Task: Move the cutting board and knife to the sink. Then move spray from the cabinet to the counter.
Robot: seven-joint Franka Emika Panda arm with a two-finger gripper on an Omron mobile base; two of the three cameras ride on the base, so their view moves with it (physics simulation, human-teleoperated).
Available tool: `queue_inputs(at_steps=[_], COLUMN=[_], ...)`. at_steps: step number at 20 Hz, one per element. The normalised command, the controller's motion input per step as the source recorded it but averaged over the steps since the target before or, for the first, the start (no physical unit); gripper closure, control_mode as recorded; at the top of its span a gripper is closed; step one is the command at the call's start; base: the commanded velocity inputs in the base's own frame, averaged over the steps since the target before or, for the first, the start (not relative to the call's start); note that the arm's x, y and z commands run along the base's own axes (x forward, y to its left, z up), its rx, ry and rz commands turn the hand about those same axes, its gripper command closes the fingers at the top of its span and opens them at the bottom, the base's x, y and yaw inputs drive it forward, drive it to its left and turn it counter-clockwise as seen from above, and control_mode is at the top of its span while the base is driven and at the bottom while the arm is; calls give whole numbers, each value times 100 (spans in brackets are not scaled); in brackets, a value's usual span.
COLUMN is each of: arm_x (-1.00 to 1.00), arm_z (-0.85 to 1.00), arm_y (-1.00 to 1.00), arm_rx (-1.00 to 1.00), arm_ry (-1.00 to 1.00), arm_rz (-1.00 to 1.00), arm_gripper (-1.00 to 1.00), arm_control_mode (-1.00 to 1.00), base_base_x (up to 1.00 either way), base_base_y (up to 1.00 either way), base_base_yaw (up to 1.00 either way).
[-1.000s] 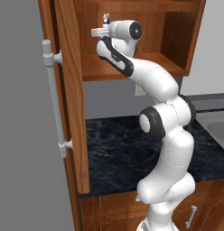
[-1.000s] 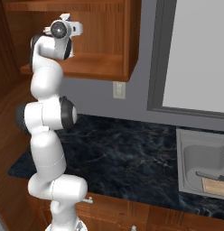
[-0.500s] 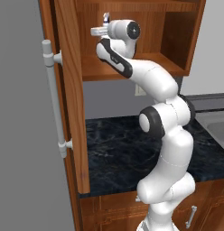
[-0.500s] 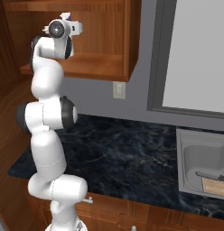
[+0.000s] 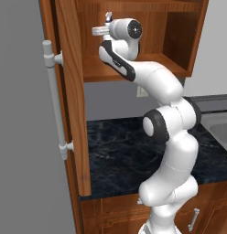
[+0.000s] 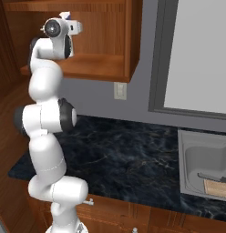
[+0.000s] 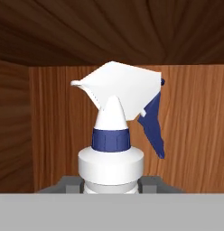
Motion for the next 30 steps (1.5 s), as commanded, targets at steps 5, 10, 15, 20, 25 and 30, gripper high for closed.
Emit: queue_inputs(at_steps=[5, 10, 15, 20, 25, 30], arm_x=[-33, -33, -36, -42, -52, -60], arm_z=[-2, 0, 0, 0, 1, 4], arm_y=[0, -3, -5, -9, -14, -15], arm_rx=[0, 0, 1, 2, 7, 11], arm_ry=[0, 0, 0, 0, -1, 0], arm_rz=[-3, -3, -3, -2, -2, 0], arm_gripper=[100, 100, 100, 100, 100, 100], arm_control_mode=[-100, -100, -100, -100, -100, -100], base_base_x=[0, 0, 0, 0, 0, 0], base_base_y=[0, 0, 0, 0, 0, 0], base_base_yaw=[0, 0, 0, 0, 0, 0])
